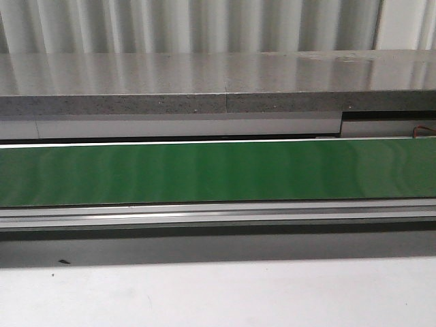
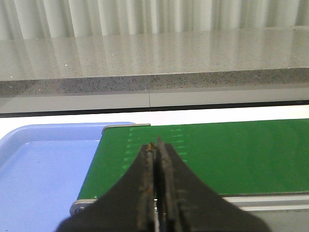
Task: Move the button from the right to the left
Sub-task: 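Lift the button and carry it over the conveyor belt with the right gripper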
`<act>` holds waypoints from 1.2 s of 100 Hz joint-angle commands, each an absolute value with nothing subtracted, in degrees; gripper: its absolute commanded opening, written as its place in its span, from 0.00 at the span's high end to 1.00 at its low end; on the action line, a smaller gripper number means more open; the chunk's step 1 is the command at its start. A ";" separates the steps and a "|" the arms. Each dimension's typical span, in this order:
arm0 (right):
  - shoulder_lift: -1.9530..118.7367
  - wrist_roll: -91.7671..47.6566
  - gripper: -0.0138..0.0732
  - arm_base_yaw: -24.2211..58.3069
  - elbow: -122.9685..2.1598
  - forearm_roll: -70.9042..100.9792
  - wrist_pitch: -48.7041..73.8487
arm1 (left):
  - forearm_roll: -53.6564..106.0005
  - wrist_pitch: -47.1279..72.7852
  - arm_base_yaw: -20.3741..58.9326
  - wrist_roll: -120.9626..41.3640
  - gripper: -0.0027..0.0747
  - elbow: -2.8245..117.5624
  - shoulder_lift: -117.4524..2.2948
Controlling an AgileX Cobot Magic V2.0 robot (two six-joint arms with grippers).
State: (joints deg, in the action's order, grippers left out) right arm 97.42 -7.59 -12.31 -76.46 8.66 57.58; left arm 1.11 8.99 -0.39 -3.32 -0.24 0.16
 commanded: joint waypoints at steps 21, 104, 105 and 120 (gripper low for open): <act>98.56 -6.81 0.68 -12.31 -78.01 7.28 59.12 | 1.22 4.57 -0.30 -2.94 0.99 -2.42 2.07; 79.67 -15.27 0.53 -11.39 -76.49 13.55 55.55 | 1.22 4.57 -0.30 -2.94 0.99 -2.42 2.07; 79.45 -15.33 0.55 -11.24 -76.17 13.55 55.37 | 1.22 4.57 -0.30 -2.94 0.99 -2.42 2.07; 74.18 -15.69 0.92 -8.74 -71.74 13.49 51.97 | 1.22 4.57 -0.30 -2.94 0.99 -2.42 2.07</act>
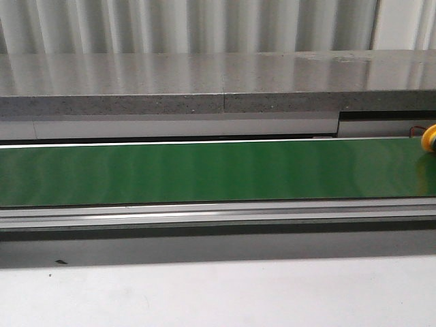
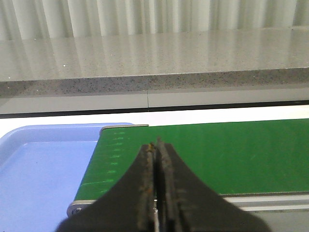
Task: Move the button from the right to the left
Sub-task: 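Lift the button and carry it over the conveyor belt with the right gripper, then lower the button onto the belt and open the right gripper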
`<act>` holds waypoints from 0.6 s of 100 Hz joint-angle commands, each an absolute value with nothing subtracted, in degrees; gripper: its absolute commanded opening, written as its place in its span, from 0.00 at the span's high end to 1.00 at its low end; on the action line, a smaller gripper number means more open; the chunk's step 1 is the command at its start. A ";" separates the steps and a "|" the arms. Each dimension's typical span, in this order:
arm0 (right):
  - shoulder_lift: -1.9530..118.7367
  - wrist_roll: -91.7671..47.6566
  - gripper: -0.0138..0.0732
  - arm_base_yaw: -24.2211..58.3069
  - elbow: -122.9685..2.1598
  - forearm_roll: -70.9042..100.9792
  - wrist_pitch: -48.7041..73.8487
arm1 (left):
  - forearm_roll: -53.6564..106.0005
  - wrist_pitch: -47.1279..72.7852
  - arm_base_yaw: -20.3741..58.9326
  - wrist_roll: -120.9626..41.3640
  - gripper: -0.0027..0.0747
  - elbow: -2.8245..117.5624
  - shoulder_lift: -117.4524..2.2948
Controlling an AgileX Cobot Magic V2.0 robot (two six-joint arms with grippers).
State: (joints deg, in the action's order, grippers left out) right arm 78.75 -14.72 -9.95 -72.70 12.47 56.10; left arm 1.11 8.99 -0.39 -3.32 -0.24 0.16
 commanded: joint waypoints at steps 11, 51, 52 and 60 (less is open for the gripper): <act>70.14 -15.69 0.92 -5.95 -67.31 13.49 48.03 | 1.22 4.57 -0.30 -2.94 0.99 -2.42 2.07; 52.07 -15.69 0.92 -0.31 -49.96 13.49 34.91 | 1.22 3.68 -0.30 -2.94 0.99 -2.42 2.07; 51.37 -15.69 0.92 -0.31 -49.63 13.49 34.62 | 1.22 3.68 -0.30 -2.94 0.99 -2.42 2.07; 47.30 -15.69 0.92 -0.31 -45.75 13.49 33.04 | 1.22 3.68 -0.30 -2.94 0.99 -2.42 2.07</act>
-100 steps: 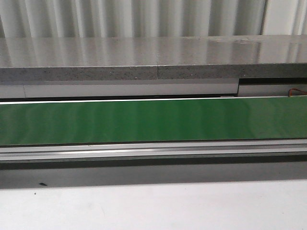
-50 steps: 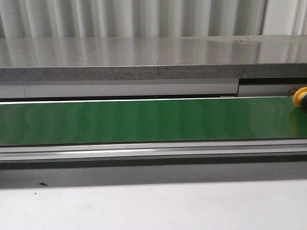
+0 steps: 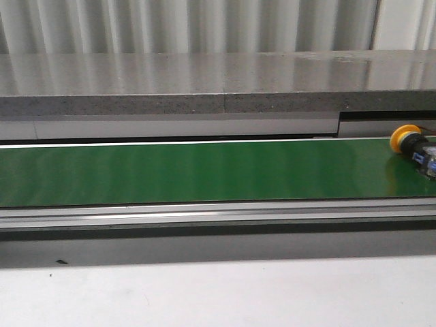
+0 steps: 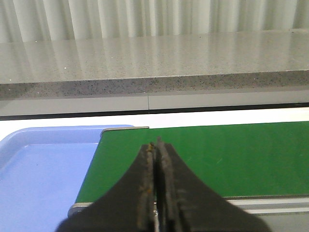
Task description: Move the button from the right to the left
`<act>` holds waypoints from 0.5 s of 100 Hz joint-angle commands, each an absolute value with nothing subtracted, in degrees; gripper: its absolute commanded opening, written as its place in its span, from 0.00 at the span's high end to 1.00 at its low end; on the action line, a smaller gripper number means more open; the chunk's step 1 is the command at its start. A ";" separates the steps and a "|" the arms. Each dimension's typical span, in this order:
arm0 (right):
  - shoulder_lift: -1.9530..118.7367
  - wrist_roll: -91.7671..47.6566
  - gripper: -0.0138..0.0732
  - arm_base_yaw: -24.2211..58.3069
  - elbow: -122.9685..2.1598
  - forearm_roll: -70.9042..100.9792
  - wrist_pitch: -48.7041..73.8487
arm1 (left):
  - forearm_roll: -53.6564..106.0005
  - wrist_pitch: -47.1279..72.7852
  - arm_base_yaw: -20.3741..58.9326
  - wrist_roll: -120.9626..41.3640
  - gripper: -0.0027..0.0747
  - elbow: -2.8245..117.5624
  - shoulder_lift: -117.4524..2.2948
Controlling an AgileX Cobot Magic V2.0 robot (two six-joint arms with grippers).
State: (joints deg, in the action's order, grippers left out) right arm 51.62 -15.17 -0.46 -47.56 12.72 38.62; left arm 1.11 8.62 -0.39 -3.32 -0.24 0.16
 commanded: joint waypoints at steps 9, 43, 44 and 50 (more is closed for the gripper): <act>41.93 -15.69 0.92 -0.31 -41.82 13.49 31.40 | 1.22 3.68 -0.30 -2.94 0.99 -2.42 2.07; 22.85 -15.69 0.92 -0.31 -31.81 13.44 30.11 | 1.22 3.46 -0.30 -2.94 0.99 -2.42 2.07; 22.52 -15.69 0.92 -0.31 -31.51 13.44 30.11 | 1.22 3.26 -0.30 -2.94 0.99 -2.42 2.07; 19.76 -15.69 0.92 -0.31 -30.49 13.44 30.19 | 1.22 2.95 -0.30 -2.94 0.99 -2.42 2.07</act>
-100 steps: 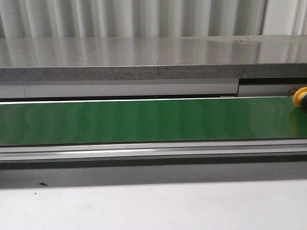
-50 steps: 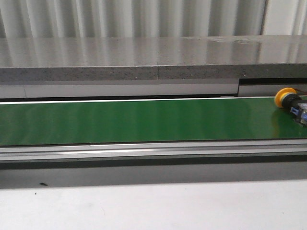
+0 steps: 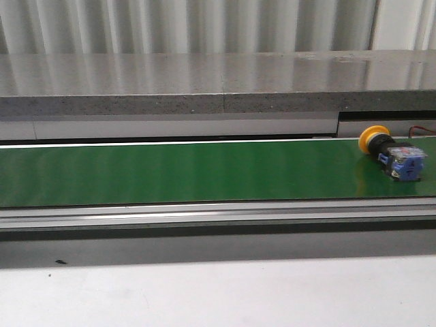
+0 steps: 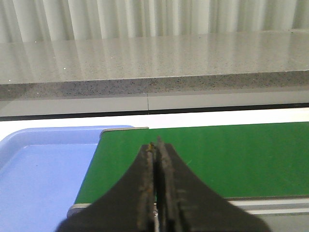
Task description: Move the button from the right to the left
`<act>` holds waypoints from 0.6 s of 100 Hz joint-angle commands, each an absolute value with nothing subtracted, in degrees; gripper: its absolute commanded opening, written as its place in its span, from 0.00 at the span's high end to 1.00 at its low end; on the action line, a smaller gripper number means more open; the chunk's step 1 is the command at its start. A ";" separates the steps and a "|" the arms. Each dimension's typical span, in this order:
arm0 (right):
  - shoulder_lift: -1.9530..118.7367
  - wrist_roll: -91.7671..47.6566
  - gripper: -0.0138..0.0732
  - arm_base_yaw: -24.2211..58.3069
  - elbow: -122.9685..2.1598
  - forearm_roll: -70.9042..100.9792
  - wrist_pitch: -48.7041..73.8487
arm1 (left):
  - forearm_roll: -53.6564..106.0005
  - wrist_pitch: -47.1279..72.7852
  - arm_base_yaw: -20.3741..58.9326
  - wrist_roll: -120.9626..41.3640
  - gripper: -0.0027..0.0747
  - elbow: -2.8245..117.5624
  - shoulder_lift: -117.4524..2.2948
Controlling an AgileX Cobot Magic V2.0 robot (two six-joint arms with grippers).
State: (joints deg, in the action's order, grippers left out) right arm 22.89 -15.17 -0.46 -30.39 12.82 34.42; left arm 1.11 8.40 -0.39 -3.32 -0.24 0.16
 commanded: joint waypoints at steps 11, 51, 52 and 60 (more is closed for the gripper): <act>16.65 -15.69 0.92 -0.31 -29.11 13.44 30.07 | 1.22 2.24 -0.30 -2.94 0.99 -1.97 2.07; 16.15 -15.69 0.92 -0.31 -29.10 13.44 30.14 | 1.98 11.54 -0.30 -2.94 0.99 10.45 -2.98; 16.15 -15.69 0.92 -0.31 -29.10 13.44 30.14 | 2.10 11.73 -0.30 -2.94 0.99 11.01 -3.20; 16.15 -15.69 0.92 -0.31 -29.10 13.44 30.14 | 2.49 12.23 -0.30 -2.94 0.99 13.69 -5.87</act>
